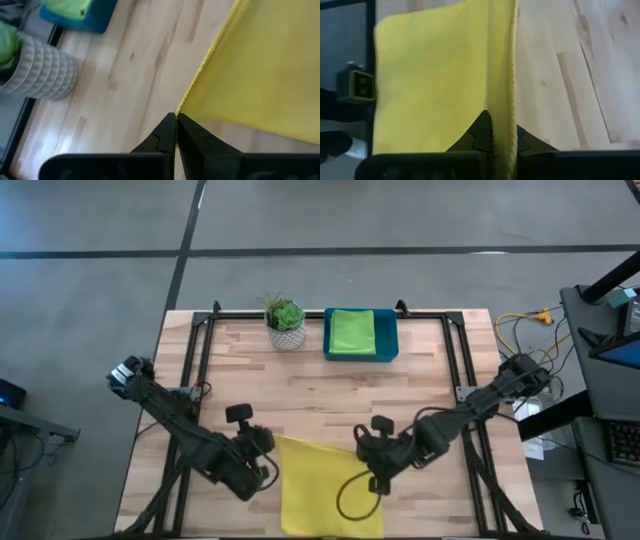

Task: Fold microfiber towels
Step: Fold the yellow microfiber towel on top of the green microfiber towel into the dark blue bin

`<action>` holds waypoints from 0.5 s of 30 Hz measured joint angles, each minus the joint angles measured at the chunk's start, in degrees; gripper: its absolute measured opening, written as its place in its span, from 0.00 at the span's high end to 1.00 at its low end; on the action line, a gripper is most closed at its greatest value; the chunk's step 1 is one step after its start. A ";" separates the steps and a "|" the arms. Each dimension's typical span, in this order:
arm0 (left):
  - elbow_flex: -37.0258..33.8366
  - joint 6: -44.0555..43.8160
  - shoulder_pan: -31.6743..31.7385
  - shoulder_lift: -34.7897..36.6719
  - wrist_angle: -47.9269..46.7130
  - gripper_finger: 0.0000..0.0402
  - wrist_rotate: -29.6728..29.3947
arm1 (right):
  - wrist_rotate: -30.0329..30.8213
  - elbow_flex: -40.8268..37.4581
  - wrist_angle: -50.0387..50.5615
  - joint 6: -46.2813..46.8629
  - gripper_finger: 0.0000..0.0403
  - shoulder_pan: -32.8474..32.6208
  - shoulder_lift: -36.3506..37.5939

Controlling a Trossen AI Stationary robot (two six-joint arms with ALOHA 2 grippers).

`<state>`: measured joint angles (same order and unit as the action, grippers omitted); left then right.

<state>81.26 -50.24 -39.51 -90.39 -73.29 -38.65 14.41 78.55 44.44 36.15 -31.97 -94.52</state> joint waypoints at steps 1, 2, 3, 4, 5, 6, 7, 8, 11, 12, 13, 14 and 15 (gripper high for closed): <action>-1.72 0.02 0.58 0.30 0.73 1.00 -0.14 | -0.39 -1.62 -1.88 -0.50 0.98 0.68 0.22; -3.45 0.05 1.21 0.62 1.64 1.00 -0.34 | -0.97 -3.26 -3.79 -0.94 0.98 1.40 0.37; -5.24 0.15 1.87 0.93 2.78 1.00 -0.44 | -1.34 -4.82 -5.26 -1.28 0.98 2.10 0.47; -7.17 0.83 2.55 1.33 4.79 1.00 -0.42 | -1.45 -6.24 -6.40 -1.55 0.98 2.81 0.52; -9.04 2.28 3.21 1.74 7.14 1.00 -0.26 | -1.74 -7.64 -7.53 -1.83 0.98 3.55 0.56; -10.99 4.34 3.88 2.37 10.06 1.00 0.23 | -2.33 -8.91 -8.70 -2.34 0.98 4.39 0.60; -13.05 6.69 4.61 3.03 13.57 1.00 0.93 | -3.24 -10.02 -9.73 -2.78 0.98 5.29 0.62; -15.03 8.72 5.42 3.63 16.96 1.00 1.75 | -3.88 -11.09 -10.70 -3.08 0.98 6.18 0.69; -20.09 13.42 8.36 5.02 24.71 1.00 4.13 | -5.82 -14.02 -12.47 -3.95 0.98 8.86 0.83; -21.43 14.73 9.31 5.36 26.11 1.00 4.29 | -6.07 -14.92 -13.04 -4.30 0.98 9.70 0.83; -22.66 16.05 10.40 5.80 27.33 1.00 4.42 | -6.23 -15.91 -13.68 -4.58 0.98 10.44 0.89; -23.78 17.47 11.57 6.31 28.52 1.00 4.95 | -6.23 -16.83 -14.45 -4.79 0.98 11.18 1.02; -24.81 19.05 12.83 6.77 29.59 1.00 5.78 | -6.26 -17.64 -15.57 -5.19 0.98 11.97 1.11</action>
<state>56.45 -31.19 -26.68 -83.62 -43.70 -32.87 8.15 60.90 28.87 30.96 -20.00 -93.41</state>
